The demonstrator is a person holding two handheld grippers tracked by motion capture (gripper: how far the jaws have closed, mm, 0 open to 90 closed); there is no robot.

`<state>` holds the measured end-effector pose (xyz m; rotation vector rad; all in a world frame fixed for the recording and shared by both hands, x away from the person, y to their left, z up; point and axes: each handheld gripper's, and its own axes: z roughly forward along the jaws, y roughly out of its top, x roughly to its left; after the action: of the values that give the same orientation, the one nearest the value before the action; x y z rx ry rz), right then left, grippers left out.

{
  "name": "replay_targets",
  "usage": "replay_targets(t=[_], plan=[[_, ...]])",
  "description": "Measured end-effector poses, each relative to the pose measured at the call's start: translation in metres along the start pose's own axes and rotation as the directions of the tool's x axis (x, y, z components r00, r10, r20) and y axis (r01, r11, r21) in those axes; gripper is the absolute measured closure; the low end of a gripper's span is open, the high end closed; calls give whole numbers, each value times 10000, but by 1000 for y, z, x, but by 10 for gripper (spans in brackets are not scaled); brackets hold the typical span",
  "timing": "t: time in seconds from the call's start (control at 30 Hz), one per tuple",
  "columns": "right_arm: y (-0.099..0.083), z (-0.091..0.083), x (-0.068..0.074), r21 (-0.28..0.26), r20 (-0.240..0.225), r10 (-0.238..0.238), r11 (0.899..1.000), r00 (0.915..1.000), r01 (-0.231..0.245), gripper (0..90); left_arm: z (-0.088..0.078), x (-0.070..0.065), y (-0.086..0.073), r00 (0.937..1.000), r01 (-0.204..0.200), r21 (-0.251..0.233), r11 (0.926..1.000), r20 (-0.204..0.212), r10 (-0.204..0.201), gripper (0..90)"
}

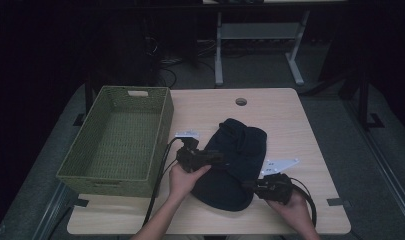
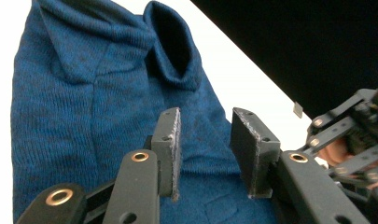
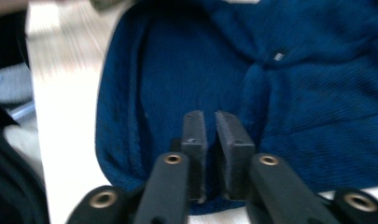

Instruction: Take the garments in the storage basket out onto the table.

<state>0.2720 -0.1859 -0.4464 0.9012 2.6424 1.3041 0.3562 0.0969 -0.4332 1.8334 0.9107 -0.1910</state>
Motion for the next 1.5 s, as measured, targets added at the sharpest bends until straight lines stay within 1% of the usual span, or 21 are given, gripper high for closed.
replay_targets(t=[0.07,0.13,0.2,0.23,0.3,0.43,0.6,0.7,0.83,0.9,0.93,0.97,1.03,1.07,1.1,1.2,1.27,1.3,1.33,1.4,1.5], plan=[[-2,9,-1,448,-97,-19,9990,10000,24,858,-1,0,-2,9998,130,-98,9999,130,-129,627],[-5,14,-2,870,-78,-141,9961,9999,147,870,-4,1,-5,9997,204,-213,9996,122,-202,613],[-9,16,-5,1046,-116,-75,9945,9999,87,875,-5,1,-9,9996,275,-213,9994,57,-274,608],[-12,16,-7,967,-220,-38,9953,9998,59,876,-5,1,-10,9997,253,-171,9995,18,-252,607],[-14,14,-10,997,-267,-1,9950,9996,27,886,-6,1,-12,9996,255,-90,9996,-146,-256,605],[-17,7,-15,1179,-254,-94,9929,9996,123,891,-8,-1,-17,9994,255,48,9997,-245,-254,602],[-25,-5,-28,1192,-335,40,9929,9994,0,890,-6,-3,-27,9988,151,606,9980,-480,-122,605],[-27,-11,-35,1284,-208,60,9917,9998,-33,890,-1,-4,-35,9985,109,1118,9937,-550,-48,601],[-28,-14,-40,1232,-253,95,9924,9996,-63,888,5,-7,-47,9976,64,1830,9831,-689,64,611],[-29,-14,-39,1161,-255,36,9932,9997,-6,878,6,-9,-54,9976,65,2005,9797,-687,75,618],[-30,-14,-38,1134,-268,-22,9935,9996,52,873,6,-9,-54,9976,65,2005,9797,-687,75,625],[-31,-14,-37,1114,-301,-17,9938,9995,51,873,2,-14,-61,9973,0,1982,9802,-715,145,635],[-34,-14,-36,996,-453,-89,9949,9989,134,872,-2,-19,-69,9969,-44,1931,9812,-764,195,654],[-34,-14,-36,996,-453,-89,9949,9989,134,872,-2,-19,-69,9969,-44,1931,9812,-764,195,654],[-36,-15,-34,1009,-621,-108,9948,9980,170,872,-6,-24,-76,9972,-76,1943,9809,-712,218,654],[-37,-15,-29,1015,-670,-279,9942,9974,346,872,-12,-34,-87,9975,-101,1942,9809,-662,233,653],[-38,-15,-26,1008,-740,-301,9942,9968,375,871,-16,-40,-93,9975,-183,1981,9800,-639,316,653],[-38,-15,-25,1014,-759,-272,9942,9967,349,871,-18,-43,-96,9970,-305,2025,9788,-630,440,653],[-38,-15,-25,1014,-759,-272,9942,9967,349,871,-18,-43,-96,9970,-305,2025,9788,-630,440,653],[-41,-16,-21,920,-863,-305,9950,9958,384,870,-21,-50,-101,9953,-477,2101,9765,-728,643,652],[-44,-16,-17,857,-935,-306,9956,9951,386,863,-23,-53,-103,9957,-540,2178,9745,-613,689,642]])
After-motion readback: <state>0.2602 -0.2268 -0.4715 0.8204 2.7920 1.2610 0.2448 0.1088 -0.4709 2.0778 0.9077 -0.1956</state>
